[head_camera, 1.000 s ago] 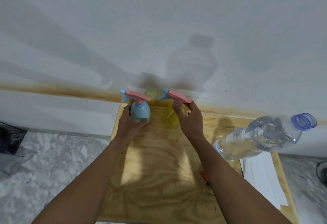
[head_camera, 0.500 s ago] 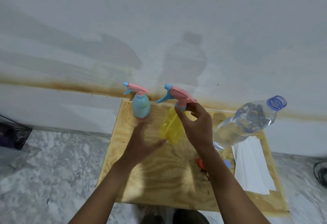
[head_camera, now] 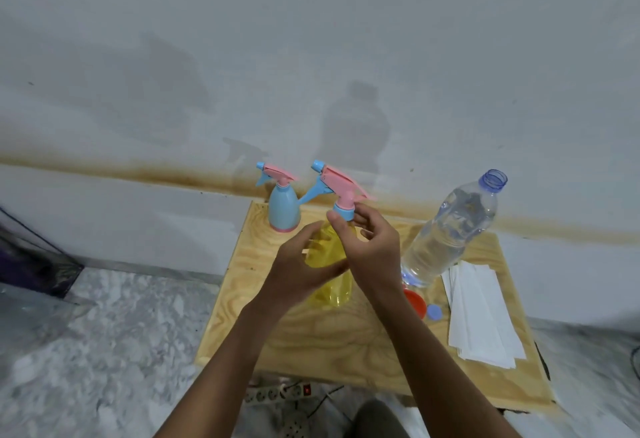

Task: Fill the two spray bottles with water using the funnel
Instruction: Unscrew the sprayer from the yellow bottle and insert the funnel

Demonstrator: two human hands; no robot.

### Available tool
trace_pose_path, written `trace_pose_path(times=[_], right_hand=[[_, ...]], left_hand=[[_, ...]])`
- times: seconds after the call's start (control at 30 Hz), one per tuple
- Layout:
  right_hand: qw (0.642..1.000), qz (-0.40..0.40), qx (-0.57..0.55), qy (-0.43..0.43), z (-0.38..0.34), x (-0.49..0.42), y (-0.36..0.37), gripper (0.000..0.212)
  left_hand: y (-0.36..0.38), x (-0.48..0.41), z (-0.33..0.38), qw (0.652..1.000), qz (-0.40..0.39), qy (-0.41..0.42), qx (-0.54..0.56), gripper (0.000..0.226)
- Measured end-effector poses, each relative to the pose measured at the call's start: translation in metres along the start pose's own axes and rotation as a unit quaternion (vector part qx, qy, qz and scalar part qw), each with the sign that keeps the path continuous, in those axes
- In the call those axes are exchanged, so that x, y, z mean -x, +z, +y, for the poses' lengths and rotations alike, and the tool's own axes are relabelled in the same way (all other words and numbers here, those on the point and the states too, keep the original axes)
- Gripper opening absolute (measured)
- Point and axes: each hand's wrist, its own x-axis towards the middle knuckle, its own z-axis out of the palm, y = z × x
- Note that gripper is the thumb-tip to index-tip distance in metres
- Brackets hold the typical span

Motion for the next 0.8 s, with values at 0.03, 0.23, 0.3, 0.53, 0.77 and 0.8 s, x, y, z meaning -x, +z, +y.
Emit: trace_pose_path(times=[0.03,0.23,0.3,0.53,0.77,0.8], right_hand=[[1.0,0.002,-0.015,0.0,-0.003,0.0,0.0,0.025],[0.996,-0.041,-0.073,0.004,-0.016,-0.001,-0.005,0.018],[0.995,-0.052,-0.087,0.012,-0.018,-0.001,-0.007,0.023],[0.985,-0.133,-0.104,0.022,-0.031,0.0,-0.019,0.02],[0.967,-0.192,-0.163,0.044,-0.038,0.0,-0.026,0.035],[0.968,-0.183,-0.166,0.049,-0.037,-0.001,-0.026,0.04]], left_hand=[[0.0,0.002,0.004,1.0,0.0,-0.007,0.011,0.076],[-0.009,0.007,0.019,0.997,-0.005,-0.025,0.067,0.059],[-0.012,0.007,0.02,0.997,-0.007,-0.031,0.064,0.071],[-0.02,0.012,0.032,0.991,-0.061,-0.031,0.117,0.062],[-0.021,0.014,0.046,0.987,-0.079,-0.036,0.134,0.041],[-0.02,0.015,0.046,0.987,-0.075,-0.037,0.134,0.038]])
